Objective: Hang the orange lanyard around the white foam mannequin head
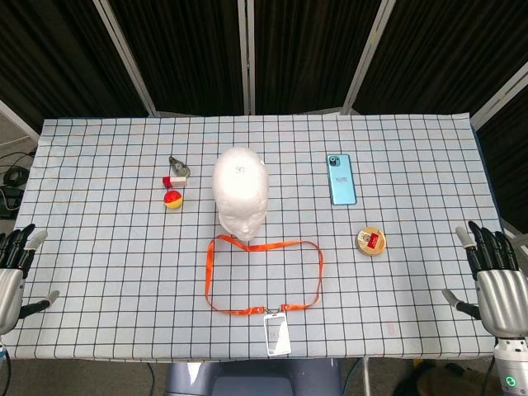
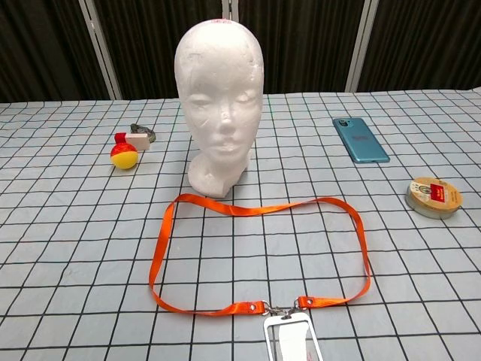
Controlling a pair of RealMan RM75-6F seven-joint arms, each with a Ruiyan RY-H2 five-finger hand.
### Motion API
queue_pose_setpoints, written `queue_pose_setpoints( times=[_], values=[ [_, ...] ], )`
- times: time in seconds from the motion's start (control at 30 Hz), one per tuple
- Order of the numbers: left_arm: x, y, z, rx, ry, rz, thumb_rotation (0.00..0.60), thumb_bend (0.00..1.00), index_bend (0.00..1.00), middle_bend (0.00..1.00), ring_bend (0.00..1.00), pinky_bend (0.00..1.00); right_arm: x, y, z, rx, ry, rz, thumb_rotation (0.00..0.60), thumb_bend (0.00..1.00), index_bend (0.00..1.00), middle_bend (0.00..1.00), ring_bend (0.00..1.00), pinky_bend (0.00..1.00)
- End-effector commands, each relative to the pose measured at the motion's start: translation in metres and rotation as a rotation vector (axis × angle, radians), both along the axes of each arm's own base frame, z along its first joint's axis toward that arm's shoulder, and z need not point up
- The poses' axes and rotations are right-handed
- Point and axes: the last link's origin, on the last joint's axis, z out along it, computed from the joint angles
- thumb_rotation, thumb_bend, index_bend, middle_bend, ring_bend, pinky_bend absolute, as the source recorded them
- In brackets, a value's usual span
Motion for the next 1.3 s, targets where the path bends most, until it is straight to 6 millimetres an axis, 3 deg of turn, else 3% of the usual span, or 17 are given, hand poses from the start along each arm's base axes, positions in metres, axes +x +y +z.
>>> queue_pose_setpoints(
  times=[0.03,0.27,0.4,0.5,0.57,0.67,0.83,0.97,1.3],
  values=[
    [0.000,0.000,0.001,-0.002,-0.013,0.006,0.600,0.00,0.00,0.00,0.00,0.00,0.000,0.000,-0.002,0.007,0.000,-0.003,0.600,0.00,0.00,0.00,0.00,0.00],
    [-0.001,-0.001,0.000,-0.008,-0.014,0.011,0.600,0.00,0.00,0.00,0.00,0.00,-0.002,-0.004,-0.014,0.056,0.009,-0.014,0.600,0.00,0.00,0.00,0.00,0.00],
    [-0.001,0.001,0.001,0.001,-0.017,0.017,0.600,0.00,0.00,0.00,0.00,0.00,0.001,-0.027,-0.029,0.117,0.054,0.020,0.600,0.00,0.02,0.00,0.00,0.00],
    [-0.003,0.007,0.000,0.010,-0.019,0.029,0.600,0.00,0.00,0.00,0.00,0.00,0.018,-0.057,-0.039,0.171,0.039,0.076,0.600,0.04,0.18,0.00,0.00,0.00],
    [-0.006,0.010,-0.001,0.010,-0.020,0.039,0.600,0.00,0.00,0.00,0.00,0.00,0.031,-0.077,-0.046,0.192,0.060,0.128,0.600,0.11,0.33,0.00,0.00,0.00],
    [-0.009,0.014,-0.003,0.004,-0.010,0.050,0.600,0.00,0.00,0.00,0.00,0.00,0.049,-0.102,-0.060,0.217,0.125,0.199,0.600,0.16,0.42,0.00,0.00,0.00],
    [-0.015,0.023,-0.010,-0.006,0.018,0.080,0.600,0.00,0.00,0.00,0.00,0.00,0.080,-0.144,-0.099,0.342,0.089,0.203,0.600,0.21,0.46,0.00,0.00,0.00],
    [-0.019,0.029,-0.015,-0.018,0.025,0.108,0.600,0.00,0.00,0.00,0.00,0.00,0.094,-0.163,-0.124,0.431,0.014,0.160,0.600,0.24,0.47,0.00,0.00,0.00],
    [-0.025,0.035,-0.020,-0.016,0.043,0.144,0.600,0.00,0.00,0.00,0.00,0.00,0.096,-0.184,-0.173,0.517,-0.007,0.073,0.600,0.25,0.51,0.00,0.00,0.00]
  ],
)
